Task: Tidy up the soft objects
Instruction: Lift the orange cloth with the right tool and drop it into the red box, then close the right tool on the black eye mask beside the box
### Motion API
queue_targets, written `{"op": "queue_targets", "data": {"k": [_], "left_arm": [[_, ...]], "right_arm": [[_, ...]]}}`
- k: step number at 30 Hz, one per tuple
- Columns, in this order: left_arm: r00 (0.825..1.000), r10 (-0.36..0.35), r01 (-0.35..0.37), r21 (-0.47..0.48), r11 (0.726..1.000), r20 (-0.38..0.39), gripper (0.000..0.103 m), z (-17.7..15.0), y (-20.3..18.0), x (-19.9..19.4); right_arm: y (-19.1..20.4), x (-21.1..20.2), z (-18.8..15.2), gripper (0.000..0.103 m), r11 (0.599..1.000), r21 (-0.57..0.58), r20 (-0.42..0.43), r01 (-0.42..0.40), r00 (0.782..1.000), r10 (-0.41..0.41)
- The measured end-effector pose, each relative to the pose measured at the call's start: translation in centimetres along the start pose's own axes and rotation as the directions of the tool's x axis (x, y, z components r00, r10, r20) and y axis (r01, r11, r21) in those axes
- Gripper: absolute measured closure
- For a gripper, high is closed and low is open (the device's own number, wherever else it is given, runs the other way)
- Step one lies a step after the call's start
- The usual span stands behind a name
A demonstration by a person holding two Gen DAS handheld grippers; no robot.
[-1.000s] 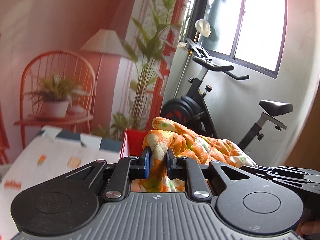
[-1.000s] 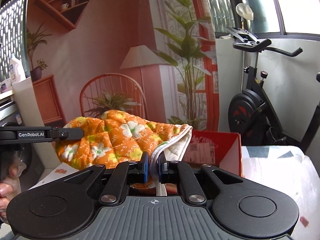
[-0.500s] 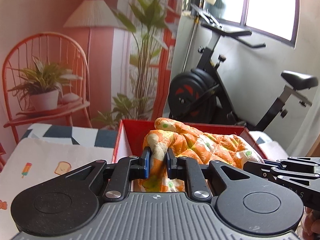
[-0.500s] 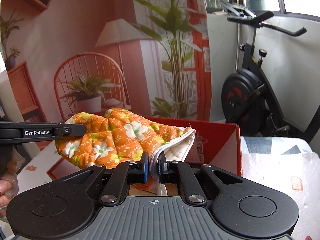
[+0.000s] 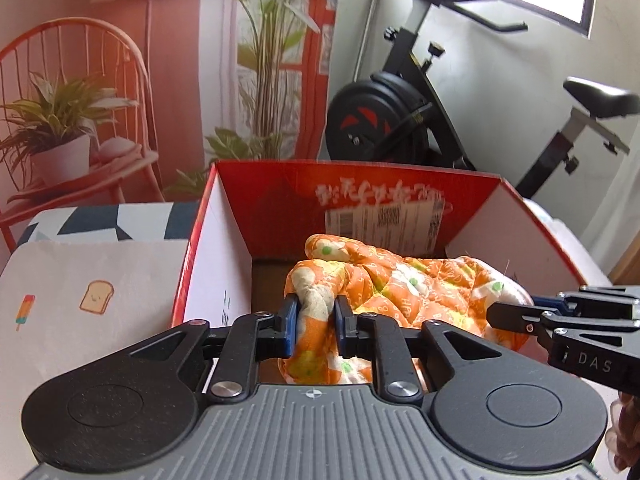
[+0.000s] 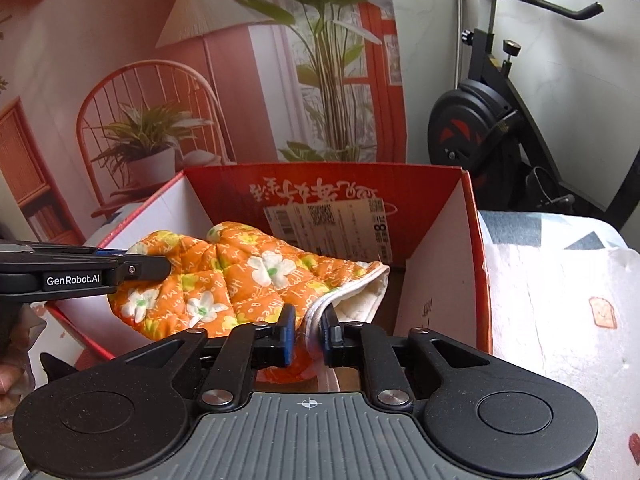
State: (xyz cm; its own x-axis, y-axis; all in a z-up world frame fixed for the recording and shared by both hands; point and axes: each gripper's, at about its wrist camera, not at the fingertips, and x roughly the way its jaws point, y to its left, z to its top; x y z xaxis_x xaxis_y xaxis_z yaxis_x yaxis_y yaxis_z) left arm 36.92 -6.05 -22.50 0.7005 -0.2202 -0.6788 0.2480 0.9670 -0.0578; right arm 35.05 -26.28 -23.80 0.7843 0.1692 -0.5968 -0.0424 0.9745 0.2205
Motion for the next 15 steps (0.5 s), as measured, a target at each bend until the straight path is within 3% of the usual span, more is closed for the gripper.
{"op": "queue_targets", "data": {"k": [1, 4, 6, 15], "left_arm": [[1.000, 0.011, -0.011, 0.011, 1.000, -0.011, 0.056, 0.0, -0.1, -0.1], [1.000, -0.002, 0.001, 0.037, 0.999, 0.031, 0.038, -0.1, -0.1, -1.8], [0.998, -0.008, 0.005, 0.052, 0.999, 0.055, 0.037, 0.1, -0.1, -3.0], [0.985, -0.072, 0.070, 0.018, 0.997, 0.157, 0.037, -1.9, 3.5, -8.3]], "right_arm": [[0.1, -0.1, -0.1, 0.081, 1.000, 0.001, -0.004, 0.001, 1.000, -0.001], [0.5, -0.9, -0.5, 0.077, 1.000, -0.014, -0.006, -0.001, 1.000, 0.001], [0.9, -1.7, -0.7, 0.070, 0.999, -0.035, 0.004, 0.009, 1.000, -0.009], [1.4, -7.2, -3.1, 0.062, 0.999, -0.033, 0.117, 0.004, 0.993, 0.000]]}}
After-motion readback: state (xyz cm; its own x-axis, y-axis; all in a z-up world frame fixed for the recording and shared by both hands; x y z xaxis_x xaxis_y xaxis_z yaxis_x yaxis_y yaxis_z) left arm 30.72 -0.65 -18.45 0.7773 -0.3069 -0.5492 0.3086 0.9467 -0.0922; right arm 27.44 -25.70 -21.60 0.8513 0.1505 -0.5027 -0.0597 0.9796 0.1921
